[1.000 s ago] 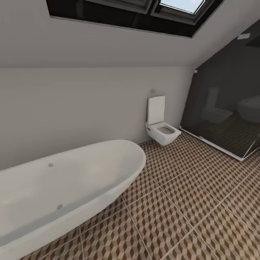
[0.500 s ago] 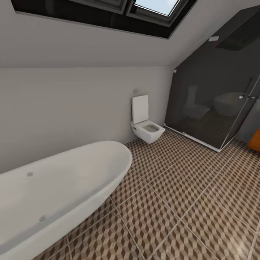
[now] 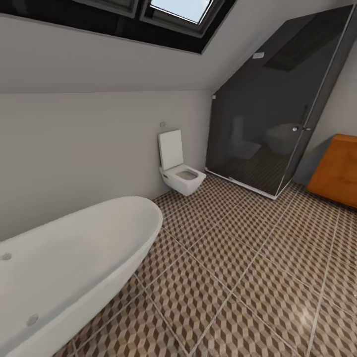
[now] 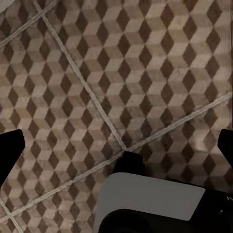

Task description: Take the four mousetraps from the cabinet in the bathroom and place them on the bathroom floor. Make sure all four end up on the same floor surface, and ensure that at least two of them are either under or directly next to the same bathroom sink.

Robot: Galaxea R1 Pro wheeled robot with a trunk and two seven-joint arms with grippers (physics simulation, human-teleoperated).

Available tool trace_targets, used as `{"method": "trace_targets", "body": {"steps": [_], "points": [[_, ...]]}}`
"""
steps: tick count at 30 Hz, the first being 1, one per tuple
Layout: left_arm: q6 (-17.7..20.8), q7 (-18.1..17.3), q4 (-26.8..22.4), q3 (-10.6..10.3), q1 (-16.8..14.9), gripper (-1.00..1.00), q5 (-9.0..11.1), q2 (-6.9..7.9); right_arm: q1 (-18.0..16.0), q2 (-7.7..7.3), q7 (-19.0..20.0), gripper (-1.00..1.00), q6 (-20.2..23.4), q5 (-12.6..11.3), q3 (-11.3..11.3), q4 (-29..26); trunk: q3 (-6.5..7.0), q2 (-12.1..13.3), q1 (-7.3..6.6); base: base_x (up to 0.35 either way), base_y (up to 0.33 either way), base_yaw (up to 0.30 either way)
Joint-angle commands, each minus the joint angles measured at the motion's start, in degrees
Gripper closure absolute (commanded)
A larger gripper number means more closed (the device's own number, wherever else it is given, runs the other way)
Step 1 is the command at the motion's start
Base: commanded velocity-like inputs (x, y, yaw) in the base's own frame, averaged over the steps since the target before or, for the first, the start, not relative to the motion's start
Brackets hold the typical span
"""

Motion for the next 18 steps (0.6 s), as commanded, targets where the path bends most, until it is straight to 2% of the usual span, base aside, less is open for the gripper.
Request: {"method": "trace_targets", "body": {"steps": [1,18], "points": [[-0.17,0.46,-0.26,-0.49,-0.02,-1.0,0.47,0.09,-0.1,0.06,0.02,-1.0,-0.4,-0.53,0.48,0.26,-0.05,-0.03,0.0,0.0,0.0,-0.28],[-0.19,0.46,-0.34,-0.49,0.0,-1.0,0.47,-0.06,-0.1,-0.11,-0.03,-1.0,-0.4,-0.53,0.41,0.26,-0.05,-0.03,0.0,0.0,0.0,-0.28]]}}
